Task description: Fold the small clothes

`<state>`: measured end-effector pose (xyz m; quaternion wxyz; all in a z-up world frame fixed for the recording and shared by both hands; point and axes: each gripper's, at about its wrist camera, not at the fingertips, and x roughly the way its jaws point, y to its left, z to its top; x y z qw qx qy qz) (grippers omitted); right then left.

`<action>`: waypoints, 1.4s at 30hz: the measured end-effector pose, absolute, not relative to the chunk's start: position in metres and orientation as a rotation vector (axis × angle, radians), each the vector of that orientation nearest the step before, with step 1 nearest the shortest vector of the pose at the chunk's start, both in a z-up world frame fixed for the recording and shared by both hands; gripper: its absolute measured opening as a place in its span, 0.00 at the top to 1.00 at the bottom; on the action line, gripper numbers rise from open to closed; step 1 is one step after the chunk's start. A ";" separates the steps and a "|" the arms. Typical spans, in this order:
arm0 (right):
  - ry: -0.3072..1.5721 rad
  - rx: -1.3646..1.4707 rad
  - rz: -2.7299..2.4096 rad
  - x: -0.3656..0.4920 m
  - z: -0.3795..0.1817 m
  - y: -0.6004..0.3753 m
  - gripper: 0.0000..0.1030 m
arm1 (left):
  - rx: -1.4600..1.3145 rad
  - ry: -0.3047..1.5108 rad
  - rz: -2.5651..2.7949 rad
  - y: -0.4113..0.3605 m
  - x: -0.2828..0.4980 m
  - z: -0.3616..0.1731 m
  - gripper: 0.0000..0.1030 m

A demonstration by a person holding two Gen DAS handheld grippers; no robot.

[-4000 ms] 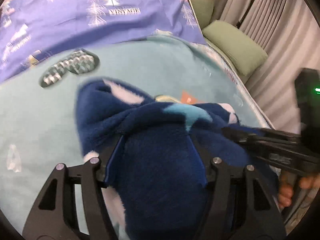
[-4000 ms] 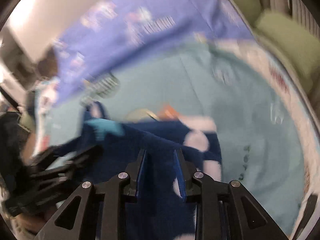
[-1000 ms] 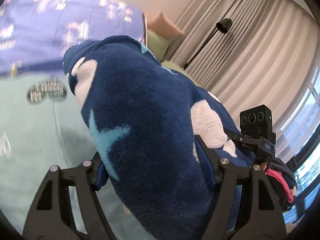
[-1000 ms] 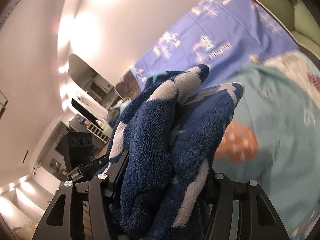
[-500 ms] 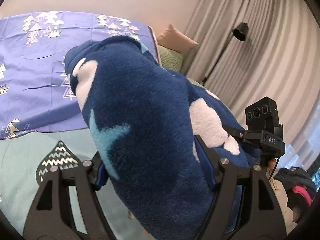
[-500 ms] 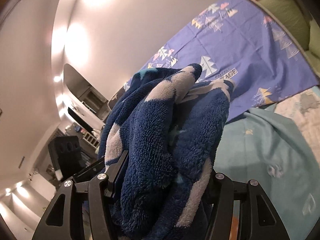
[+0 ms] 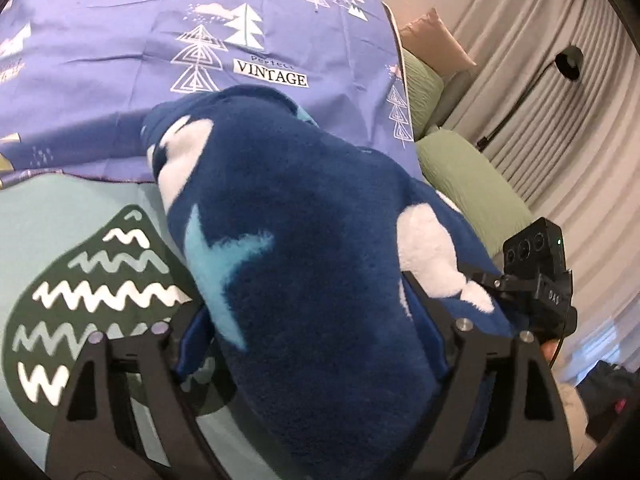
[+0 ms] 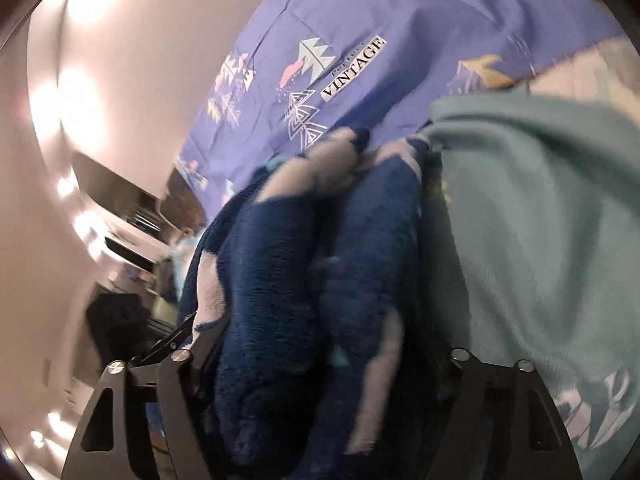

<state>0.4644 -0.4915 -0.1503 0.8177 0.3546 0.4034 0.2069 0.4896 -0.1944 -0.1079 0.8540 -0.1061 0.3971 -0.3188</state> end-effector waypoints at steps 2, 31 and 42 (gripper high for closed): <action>0.871 0.707 0.395 0.462 -0.141 -0.490 0.23 | -0.180 0.826 -0.647 -0.196 0.484 -0.101 0.17; 0.586 0.112 -0.161 0.086 0.053 -0.327 0.12 | 0.092 0.422 -0.401 -0.111 0.125 0.060 0.01; 0.626 0.126 -0.107 0.028 0.041 -0.283 0.12 | 0.129 0.461 -0.320 -0.082 0.057 0.039 0.01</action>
